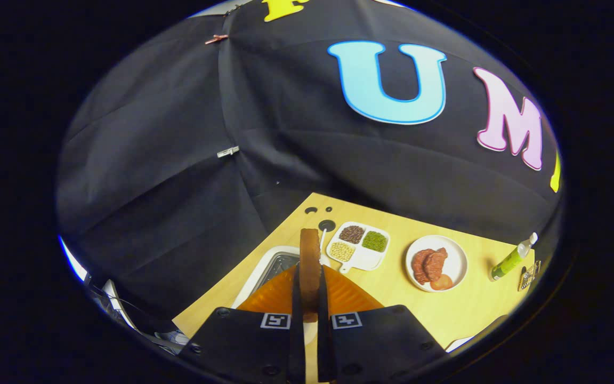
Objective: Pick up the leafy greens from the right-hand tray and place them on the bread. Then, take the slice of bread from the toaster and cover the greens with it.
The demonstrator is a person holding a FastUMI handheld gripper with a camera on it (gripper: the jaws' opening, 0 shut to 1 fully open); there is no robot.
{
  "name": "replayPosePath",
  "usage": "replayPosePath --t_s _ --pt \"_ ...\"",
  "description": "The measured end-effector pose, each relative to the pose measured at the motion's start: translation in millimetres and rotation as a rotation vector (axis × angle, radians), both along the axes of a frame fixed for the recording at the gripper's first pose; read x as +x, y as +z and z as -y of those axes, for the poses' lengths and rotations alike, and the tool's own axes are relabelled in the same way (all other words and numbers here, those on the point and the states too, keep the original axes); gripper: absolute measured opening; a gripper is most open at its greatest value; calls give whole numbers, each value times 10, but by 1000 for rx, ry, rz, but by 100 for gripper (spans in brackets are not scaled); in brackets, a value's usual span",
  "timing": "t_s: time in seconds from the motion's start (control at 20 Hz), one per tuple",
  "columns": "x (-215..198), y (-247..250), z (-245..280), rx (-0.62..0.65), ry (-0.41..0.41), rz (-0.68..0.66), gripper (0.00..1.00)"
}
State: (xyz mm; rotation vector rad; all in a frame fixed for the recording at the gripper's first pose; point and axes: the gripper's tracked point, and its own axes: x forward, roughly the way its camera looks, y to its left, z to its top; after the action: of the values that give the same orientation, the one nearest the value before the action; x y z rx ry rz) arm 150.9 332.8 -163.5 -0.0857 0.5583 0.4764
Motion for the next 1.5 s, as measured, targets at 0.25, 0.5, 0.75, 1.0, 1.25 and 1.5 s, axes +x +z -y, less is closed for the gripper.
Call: replayPosePath --t_s 0.25,0.5,0.75,1.0,1.25,1.5 --pt "-105 108 536 60 -71 -16 13" --pt "-312 -175 1123 76 -146 -88 13" --pt "-574 -608 1523 89 -187 -179 13" --pt "-716 -994 1696 131 -193 -237 13" --pt "-842 -1397 1875 156 -214 -310 13" --pt "-850 -1586 2050 174 -240 -338 13"
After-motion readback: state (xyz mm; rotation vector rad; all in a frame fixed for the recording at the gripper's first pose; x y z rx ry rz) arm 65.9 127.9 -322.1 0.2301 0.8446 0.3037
